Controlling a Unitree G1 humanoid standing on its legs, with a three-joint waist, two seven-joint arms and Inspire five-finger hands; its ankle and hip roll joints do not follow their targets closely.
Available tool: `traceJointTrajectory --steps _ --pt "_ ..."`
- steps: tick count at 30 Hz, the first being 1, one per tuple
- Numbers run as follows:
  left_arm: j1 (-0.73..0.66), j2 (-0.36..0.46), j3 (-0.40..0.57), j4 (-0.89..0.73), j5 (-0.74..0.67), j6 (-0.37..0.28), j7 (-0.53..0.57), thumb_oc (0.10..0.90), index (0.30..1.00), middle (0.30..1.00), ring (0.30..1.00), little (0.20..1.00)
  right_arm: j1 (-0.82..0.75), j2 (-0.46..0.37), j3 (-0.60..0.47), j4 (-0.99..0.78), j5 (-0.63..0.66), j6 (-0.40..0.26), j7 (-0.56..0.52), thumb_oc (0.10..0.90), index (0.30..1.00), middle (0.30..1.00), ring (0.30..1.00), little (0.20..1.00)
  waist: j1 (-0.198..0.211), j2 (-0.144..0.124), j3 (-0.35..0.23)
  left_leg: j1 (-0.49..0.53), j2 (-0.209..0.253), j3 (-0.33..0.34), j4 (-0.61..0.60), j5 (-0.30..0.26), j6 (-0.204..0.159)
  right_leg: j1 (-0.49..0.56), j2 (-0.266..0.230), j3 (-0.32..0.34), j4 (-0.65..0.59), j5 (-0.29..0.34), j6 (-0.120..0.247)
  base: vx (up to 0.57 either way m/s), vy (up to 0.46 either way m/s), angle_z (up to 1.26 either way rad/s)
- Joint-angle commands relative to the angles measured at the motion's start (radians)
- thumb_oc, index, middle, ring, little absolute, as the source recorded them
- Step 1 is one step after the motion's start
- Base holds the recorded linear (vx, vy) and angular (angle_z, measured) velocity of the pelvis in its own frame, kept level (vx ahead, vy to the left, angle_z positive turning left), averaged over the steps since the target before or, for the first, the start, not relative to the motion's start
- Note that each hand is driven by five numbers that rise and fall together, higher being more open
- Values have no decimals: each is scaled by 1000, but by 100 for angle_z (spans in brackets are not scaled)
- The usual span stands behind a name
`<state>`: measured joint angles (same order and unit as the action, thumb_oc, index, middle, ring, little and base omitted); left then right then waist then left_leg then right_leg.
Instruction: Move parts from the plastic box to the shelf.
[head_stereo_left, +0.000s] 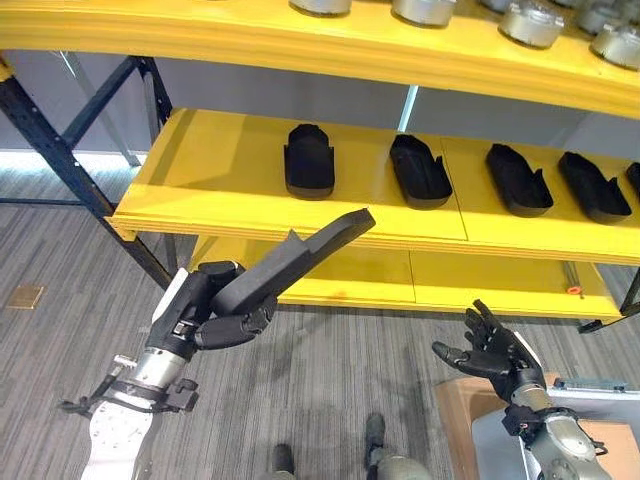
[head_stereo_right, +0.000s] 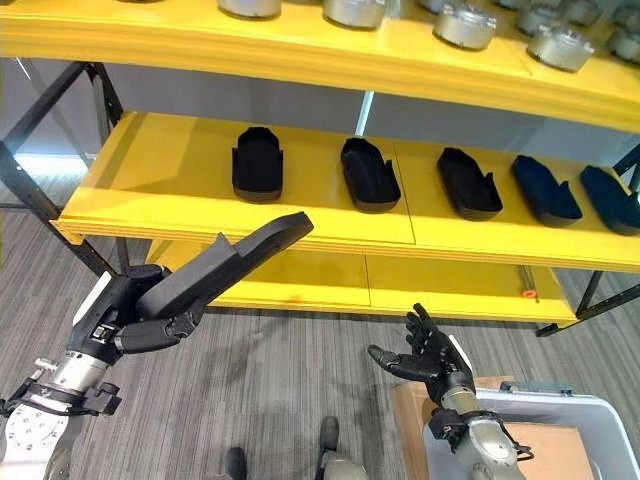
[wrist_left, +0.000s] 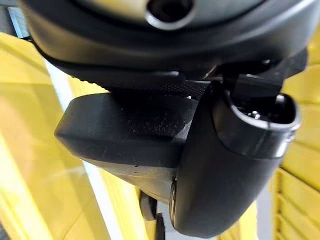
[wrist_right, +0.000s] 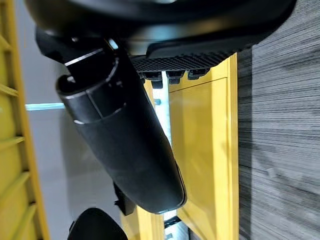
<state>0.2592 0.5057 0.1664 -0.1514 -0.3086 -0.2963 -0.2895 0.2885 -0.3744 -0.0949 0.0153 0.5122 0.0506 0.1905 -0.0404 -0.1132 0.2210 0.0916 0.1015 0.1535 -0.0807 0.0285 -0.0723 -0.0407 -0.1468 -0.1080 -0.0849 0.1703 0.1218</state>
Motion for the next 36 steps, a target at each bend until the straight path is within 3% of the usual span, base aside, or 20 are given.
traceJointTrajectory --steps 1,3,8,14,16,20,21,22,24,28,31,33,36 --pt "-96 14 19 -147 -101 -141 -51 400 300 300 300 300 -111 -64 -35 -96 0 -75 47 900 1000 1000 1000 1000 -17 20 -29 53 -38 70 55 -122 66 -23 40 -64 38 -47 30 222 -153 19" --pt "-88 21 -3 -158 -39 -145 -41 400 300 300 300 300 -106 -78 -24 -97 -19 -78 34 900 1000 1000 1000 1000 -20 25 -32 46 -27 84 94 -126 61 -7 46 -80 67 -81 5 196 -160 -5" --pt "-101 24 -15 -156 -110 -147 -54 400 300 300 300 300 -121 -108 -16 -66 -22 -97 52 900 1000 1000 1000 1000 -27 48 -34 15 25 92 196 -77 26 42 56 -101 72 -118 -31 157 -155 5" --pt "-112 -10 5 -158 -178 -157 0 400 300 300 300 300 -141 -121 9 -44 -65 -134 61 900 1000 1000 1000 1000 -31 61 -46 -16 55 74 327 -11 -2 86 84 -103 83 -169 -84 138 -185 8" --pt "-130 -36 25 -155 -130 -233 57 400 300 300 300 300 -136 -102 21 -45 -68 -130 53 900 1000 1000 1000 1000 -34 48 -51 -68 72 94 531 16 -6 97 102 -110 121 -208 -128 175 -351 1" --pt "-147 -34 59 -177 -115 -304 100 400 300 300 300 300 -127 -85 27 -36 -89 -138 54 900 1000 1000 1000 1000 -34 48 -46 -123 59 83 614 3 7 102 113 -100 144 -228 -139 82 -93 4" --pt "-147 -33 103 -200 -119 -354 146 400 300 300 300 300 -120 -72 29 -25 -81 -151 56 900 1000 1000 1000 1000 -23 55 -36 -145 25 62 550 -7 20 112 122 -80 153 -236 -131 90 37 -3" --pt "-149 -32 113 -206 -117 -367 153 400 300 300 300 300 -121 -70 31 -27 -76 -148 55 900 1000 1000 1000 1000 -21 55 -34 -145 24 62 525 -3 19 115 124 -79 155 -240 -129 94 82 -3" --pt "-149 -43 146 -237 -130 -377 155 400 300 300 300 300 -118 -61 27 -41 -76 -136 58 900 1000 1000 1000 1000 -16 60 -38 -139 28 55 392 22 12 117 125 -78 153 -247 -121 83 150 -7" --pt "-135 -65 198 -254 -121 -372 170 400 300 300 300 300 -104 -61 38 -56 -65 -143 74 900 1000 1000 1000 1000 11 78 -41 -134 51 -40 116 118 -29 157 131 -50 135 -265 -101 156 224 0" --pt "-119 -64 216 -232 -106 -342 205 400 300 300 300 300 -101 -77 55 -101 -33 -159 117 900 1000 1000 1000 1000 23 77 -39 -130 93 -98 7 175 -49 180 117 -22 125 -269 -90 179 288 -43" --pt "-97 -62 227 -207 -116 -345 227 400 300 300 300 300 -84 -103 45 -170 2 -163 148 900 1000 1000 1000 1000 17 71 -36 -146 121 -116 -7 164 -55 181 94 0 124 -270 -79 164 418 -59" --pt "-93 -65 227 -186 -126 -360 219 400 300 300 300 300 -69 -128 14 -200 65 -159 185 900 1000 1000 1000 1000 7 79 -37 -131 128 -96 -7 137 -56 175 80 9 135 -276 -71 125 421 -40"
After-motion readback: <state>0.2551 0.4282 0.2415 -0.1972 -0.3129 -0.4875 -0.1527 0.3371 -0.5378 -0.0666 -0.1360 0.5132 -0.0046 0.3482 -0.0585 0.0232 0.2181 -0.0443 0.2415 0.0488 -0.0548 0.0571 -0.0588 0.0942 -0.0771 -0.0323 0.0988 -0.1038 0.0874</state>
